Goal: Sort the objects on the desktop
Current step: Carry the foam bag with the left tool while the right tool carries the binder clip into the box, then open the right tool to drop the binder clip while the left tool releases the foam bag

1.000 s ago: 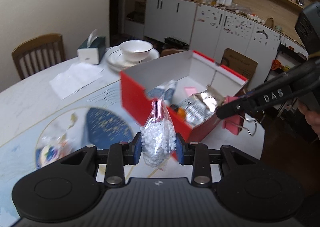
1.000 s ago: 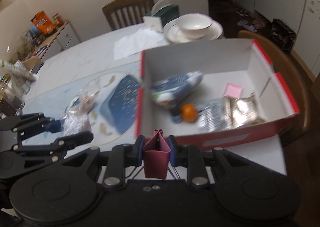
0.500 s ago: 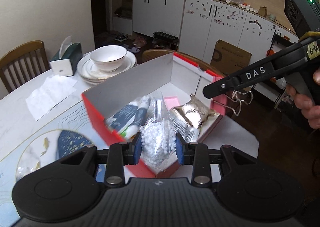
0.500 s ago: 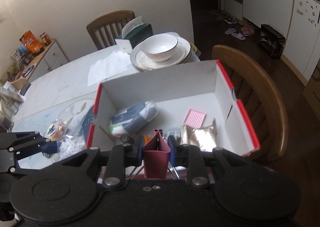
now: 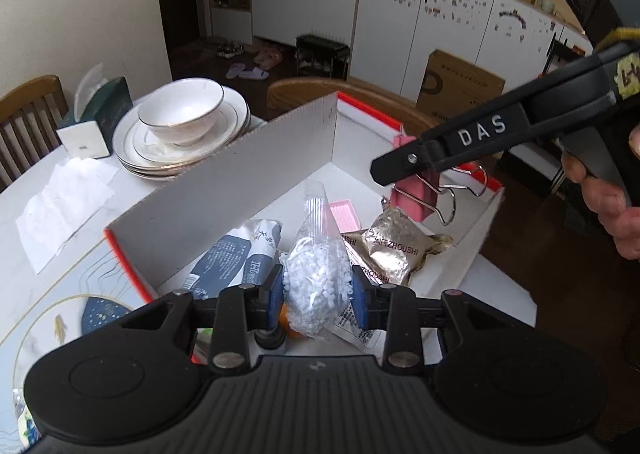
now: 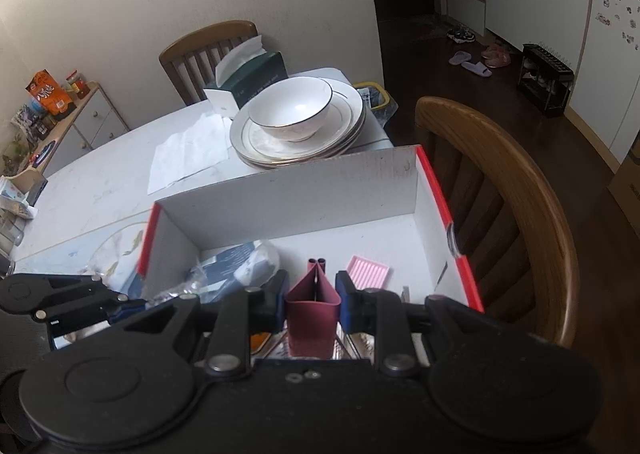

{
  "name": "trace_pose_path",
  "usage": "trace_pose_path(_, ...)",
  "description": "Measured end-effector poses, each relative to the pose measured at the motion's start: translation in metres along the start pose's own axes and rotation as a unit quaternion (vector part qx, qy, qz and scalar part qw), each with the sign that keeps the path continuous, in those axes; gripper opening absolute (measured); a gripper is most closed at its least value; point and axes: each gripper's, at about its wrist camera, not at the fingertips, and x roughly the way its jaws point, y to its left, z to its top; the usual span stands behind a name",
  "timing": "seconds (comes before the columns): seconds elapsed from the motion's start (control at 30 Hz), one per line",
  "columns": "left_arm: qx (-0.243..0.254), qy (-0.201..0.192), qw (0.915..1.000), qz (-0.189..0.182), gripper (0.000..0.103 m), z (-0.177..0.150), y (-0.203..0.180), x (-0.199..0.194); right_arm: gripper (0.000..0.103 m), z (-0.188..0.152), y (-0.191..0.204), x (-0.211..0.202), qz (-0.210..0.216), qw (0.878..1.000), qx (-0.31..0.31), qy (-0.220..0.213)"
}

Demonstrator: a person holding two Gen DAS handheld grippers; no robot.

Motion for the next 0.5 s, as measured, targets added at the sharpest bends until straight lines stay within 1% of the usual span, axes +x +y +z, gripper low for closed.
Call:
trace_pose_path(0.1,0.000,0.019,0.9998,0.001,0.033,0.003,-0.001,0.018,0.023,0.005,-0.007,0.015,-0.009,1.000,-0.003,0.007)
trace_pose_path(0.23,0.000,0.041,0.9991,0.008,0.033,0.003,0.000,0.039,0.023,0.014,-0.020,0.035,-0.012,1.000,0.009,0.024)
trace_pose_path(0.33,0.001,0.053,0.9985,0.012,0.033,0.003,-0.001,0.049,0.023,0.016,-0.024,0.049,-0.018,0.999,0.008,0.032)
trace_pose_path(0.5,-0.003,0.071,0.9973,0.018,0.033,-0.002,0.001,0.061,0.023,0.013,-0.026,0.067,-0.018,0.999,0.007,0.047)
